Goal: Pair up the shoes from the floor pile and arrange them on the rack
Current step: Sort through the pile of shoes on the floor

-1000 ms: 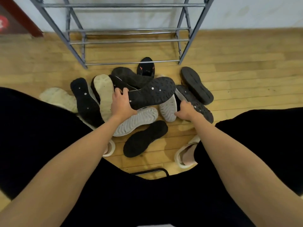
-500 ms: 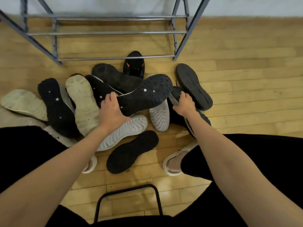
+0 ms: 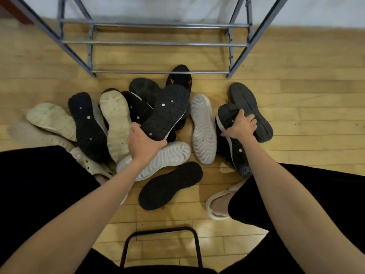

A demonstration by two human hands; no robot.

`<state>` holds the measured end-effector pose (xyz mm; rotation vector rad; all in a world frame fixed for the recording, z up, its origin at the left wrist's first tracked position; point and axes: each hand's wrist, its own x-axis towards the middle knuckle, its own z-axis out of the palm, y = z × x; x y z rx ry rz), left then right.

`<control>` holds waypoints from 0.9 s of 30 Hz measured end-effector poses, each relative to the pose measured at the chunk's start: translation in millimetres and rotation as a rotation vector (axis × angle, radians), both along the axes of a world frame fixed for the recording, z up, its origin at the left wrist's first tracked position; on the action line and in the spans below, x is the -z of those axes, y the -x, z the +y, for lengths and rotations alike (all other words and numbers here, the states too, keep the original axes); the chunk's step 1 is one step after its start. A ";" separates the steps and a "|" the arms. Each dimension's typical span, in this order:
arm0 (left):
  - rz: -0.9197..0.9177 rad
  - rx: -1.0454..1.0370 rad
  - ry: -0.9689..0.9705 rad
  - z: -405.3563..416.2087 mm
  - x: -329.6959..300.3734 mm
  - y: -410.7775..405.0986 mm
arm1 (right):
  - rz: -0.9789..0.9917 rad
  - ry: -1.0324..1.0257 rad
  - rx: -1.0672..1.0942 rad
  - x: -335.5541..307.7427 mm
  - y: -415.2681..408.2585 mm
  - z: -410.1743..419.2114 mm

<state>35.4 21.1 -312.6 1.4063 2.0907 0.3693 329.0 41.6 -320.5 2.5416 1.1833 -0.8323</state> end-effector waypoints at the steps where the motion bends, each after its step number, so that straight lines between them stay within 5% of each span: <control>1: -0.015 -0.030 0.028 -2.2 -0.8 -4.2 | -0.017 -0.059 -0.013 -6.7 3.3 -0.8; 5: -0.020 -0.016 0.116 -15.4 -1.2 -14.4 | -0.056 -0.193 -0.199 -41.7 24.3 0.5; 8: -0.021 0.079 0.218 -16.6 -1.2 -12.0 | -0.136 -0.329 -0.564 -67.1 45.1 -0.4; 16: -0.430 0.012 0.449 4.8 -10.9 41.4 | -0.153 -0.611 -1.503 -81.2 88.2 -18.5; 22: -0.621 0.309 0.647 5.4 -34.9 71.5 | -0.148 -0.494 -1.598 -75.0 116.3 -16.6; 27: -0.749 0.286 0.612 -1.1 -37.6 66.5 | -0.122 -0.445 -1.521 -79.6 131.7 -5.6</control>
